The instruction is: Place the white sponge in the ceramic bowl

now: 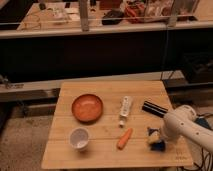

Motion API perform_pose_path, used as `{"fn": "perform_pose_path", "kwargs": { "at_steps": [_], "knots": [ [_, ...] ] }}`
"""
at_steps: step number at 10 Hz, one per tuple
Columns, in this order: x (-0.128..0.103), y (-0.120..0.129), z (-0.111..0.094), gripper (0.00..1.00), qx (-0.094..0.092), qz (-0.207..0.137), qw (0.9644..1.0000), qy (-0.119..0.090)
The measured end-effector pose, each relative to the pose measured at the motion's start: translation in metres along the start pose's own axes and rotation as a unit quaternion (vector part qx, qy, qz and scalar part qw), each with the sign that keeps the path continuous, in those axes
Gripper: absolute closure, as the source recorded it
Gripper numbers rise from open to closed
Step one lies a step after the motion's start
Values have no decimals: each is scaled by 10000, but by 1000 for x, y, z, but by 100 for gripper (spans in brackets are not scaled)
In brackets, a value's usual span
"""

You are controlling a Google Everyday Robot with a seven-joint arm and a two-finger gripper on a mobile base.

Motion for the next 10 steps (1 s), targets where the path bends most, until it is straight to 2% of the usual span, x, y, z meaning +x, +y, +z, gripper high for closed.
{"fn": "perform_pose_path", "kwargs": {
  "at_steps": [2, 3, 6, 9, 10],
  "knots": [
    [3, -2, 3, 21, -40, 95, 9999, 17],
    [6, 1, 4, 26, -48, 171, 9998, 33],
    [11, 4, 6, 55, -226, 398, 9989, 45],
    [17, 0, 11, 86, -554, 469, 9974, -25],
    [19, -1, 13, 94, -609, 500, 9969, -35]
  ]
}}
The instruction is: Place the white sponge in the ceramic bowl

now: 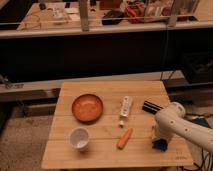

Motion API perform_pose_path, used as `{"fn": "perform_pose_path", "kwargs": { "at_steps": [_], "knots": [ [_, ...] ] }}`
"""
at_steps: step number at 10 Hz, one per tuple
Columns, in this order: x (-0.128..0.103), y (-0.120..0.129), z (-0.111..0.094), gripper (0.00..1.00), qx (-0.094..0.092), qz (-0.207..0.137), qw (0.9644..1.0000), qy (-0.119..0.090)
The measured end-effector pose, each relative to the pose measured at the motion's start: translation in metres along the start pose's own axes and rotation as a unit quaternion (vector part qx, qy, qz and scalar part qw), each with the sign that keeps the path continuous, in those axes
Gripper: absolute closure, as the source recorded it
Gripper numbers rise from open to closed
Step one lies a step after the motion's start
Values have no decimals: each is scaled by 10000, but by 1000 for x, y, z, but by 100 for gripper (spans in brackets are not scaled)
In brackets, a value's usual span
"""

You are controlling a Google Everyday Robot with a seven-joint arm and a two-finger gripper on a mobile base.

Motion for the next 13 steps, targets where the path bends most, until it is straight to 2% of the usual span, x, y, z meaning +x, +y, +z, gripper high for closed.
{"fn": "perform_pose_path", "kwargs": {
  "at_steps": [1, 6, 8, 11, 13],
  "knots": [
    [1, 1, 0, 99, 0, 36, 10000, 1],
    [0, 1, -1, 100, 6, 37, 10000, 0],
    [3, -2, -11, 100, 31, -9, 10000, 77],
    [23, -45, -65, 100, 121, -212, 9991, 338],
    [38, -89, -126, 100, 134, -374, 9980, 495]
  ]
}}
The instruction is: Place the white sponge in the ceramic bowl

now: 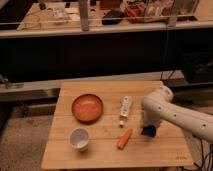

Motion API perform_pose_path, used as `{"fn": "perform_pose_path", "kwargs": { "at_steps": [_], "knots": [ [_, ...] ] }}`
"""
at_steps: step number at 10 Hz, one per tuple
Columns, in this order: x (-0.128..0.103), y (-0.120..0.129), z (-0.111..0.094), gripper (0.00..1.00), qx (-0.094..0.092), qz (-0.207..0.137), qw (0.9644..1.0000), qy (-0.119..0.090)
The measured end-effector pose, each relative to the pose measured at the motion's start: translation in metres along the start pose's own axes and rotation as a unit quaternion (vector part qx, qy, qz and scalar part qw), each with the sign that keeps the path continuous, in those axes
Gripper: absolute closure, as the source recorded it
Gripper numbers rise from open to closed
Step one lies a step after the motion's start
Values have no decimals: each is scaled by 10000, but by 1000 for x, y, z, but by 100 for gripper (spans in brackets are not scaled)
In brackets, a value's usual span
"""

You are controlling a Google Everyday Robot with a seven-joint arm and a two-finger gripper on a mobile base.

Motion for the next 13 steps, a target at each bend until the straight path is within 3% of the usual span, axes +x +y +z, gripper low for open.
{"fn": "perform_pose_path", "kwargs": {
  "at_steps": [3, 7, 10, 13],
  "knots": [
    [38, -73, -66, 100, -13, -294, 9994, 153],
    [101, -175, -106, 100, 107, -724, 9971, 203],
    [145, -225, -106, 100, 299, -935, 9951, 99],
    [149, -243, -76, 100, 427, -1011, 9940, -42]
  ]
}}
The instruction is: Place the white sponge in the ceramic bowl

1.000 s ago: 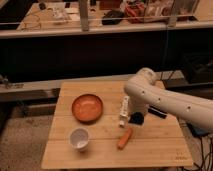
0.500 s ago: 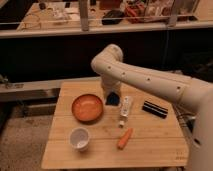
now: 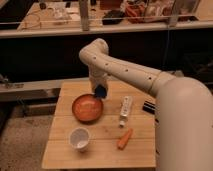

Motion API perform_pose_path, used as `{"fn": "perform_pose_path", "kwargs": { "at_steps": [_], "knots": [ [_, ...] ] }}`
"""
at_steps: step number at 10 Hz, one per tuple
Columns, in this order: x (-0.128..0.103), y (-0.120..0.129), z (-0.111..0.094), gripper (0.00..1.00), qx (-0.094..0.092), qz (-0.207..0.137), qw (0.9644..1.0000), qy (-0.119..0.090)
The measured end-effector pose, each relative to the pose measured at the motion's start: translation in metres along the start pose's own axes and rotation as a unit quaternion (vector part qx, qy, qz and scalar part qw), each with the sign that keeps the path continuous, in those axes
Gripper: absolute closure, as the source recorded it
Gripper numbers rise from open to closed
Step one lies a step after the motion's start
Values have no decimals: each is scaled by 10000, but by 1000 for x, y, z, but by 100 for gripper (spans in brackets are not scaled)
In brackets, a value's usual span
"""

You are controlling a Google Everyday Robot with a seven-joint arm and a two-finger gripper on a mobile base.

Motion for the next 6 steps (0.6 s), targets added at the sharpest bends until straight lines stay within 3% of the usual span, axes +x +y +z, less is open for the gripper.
{"fn": "perform_pose_path", "kwargs": {
  "at_steps": [1, 3, 5, 6],
  "knots": [
    [1, 0, 8, 100, 172, 3, 9999, -19],
    [-7, 3, 23, 100, 961, -59, 9953, -81],
    [-20, -5, 30, 100, 1361, -261, 9903, -105],
    [-24, -13, 33, 100, 1475, -371, 9883, -118]
  ]
}}
